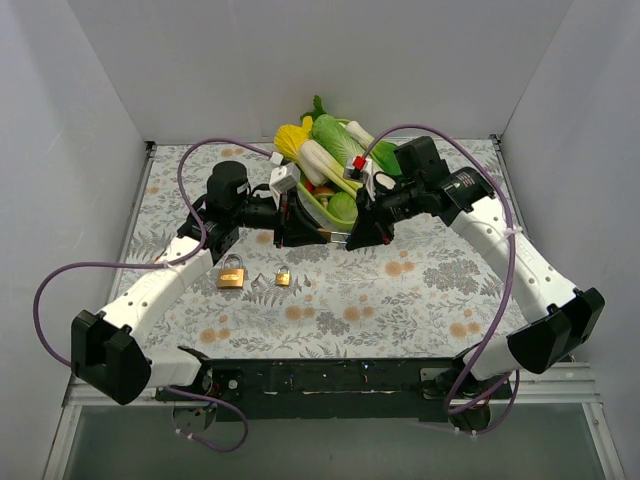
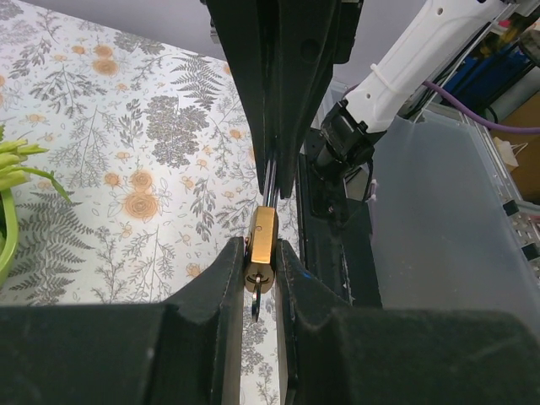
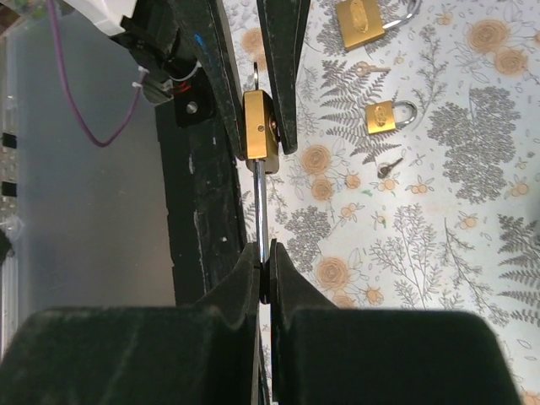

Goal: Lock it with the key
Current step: Lock the lock.

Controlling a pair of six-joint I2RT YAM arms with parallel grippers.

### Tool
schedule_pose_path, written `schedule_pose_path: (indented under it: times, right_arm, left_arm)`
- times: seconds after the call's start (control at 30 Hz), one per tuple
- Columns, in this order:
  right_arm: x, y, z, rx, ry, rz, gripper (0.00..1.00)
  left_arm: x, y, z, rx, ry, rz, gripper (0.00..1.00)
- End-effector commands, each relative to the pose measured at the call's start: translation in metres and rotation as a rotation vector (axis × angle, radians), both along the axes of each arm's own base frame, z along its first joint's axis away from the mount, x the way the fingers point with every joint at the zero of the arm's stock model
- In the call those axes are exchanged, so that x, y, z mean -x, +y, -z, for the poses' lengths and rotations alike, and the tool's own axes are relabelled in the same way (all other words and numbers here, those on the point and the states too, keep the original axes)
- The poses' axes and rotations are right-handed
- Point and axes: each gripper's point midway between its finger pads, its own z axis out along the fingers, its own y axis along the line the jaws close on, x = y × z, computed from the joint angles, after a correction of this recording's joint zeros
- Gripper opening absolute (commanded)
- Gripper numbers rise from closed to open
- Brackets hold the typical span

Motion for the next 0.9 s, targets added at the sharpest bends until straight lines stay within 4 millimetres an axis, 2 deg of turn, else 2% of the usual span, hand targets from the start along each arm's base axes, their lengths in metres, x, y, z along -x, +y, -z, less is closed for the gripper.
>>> schedule_pose_path:
  times: [0.0, 0.07, 0.33, 0.67, 0.77, 0.87]
  right_arm:
    - [0.003, 0.055, -0.054, -0.233, -0.284, -0.15, 0.01]
    - [-0.004, 0.056, -0.055, -0.228, -0.327, -0.129, 0.01]
    - [-0.012, 0.062, -0.063, -0.253, -0.381, -0.096, 0.01]
    - [0.006, 0.064, -0.066, -0.302, -0.305, -0.152, 0.01]
    - [0.006, 0.059, -0.059, -0.268, -0.293, -0.156, 0.01]
    - [0.001, 0.049, -0.054, -0.234, -0.313, -0.132, 0.01]
  left_arm:
    - [0.015, -0.03, -0.013, 0.049, -0.034, 0.078, 0.0]
    - [0.017, -0.029, -0.014, 0.05, -0.029, 0.096, 0.0]
    - [0.014, -0.033, -0.02, 0.081, 0.004, 0.096, 0.0]
    - [0.002, -0.035, -0.016, 0.063, -0.04, 0.033, 0.0]
    - [0.0, -0.028, -0.008, 0.015, -0.075, 0.018, 0.0]
    - [-0.009, -0.009, -0.004, -0.013, -0.078, -0.036, 0.02]
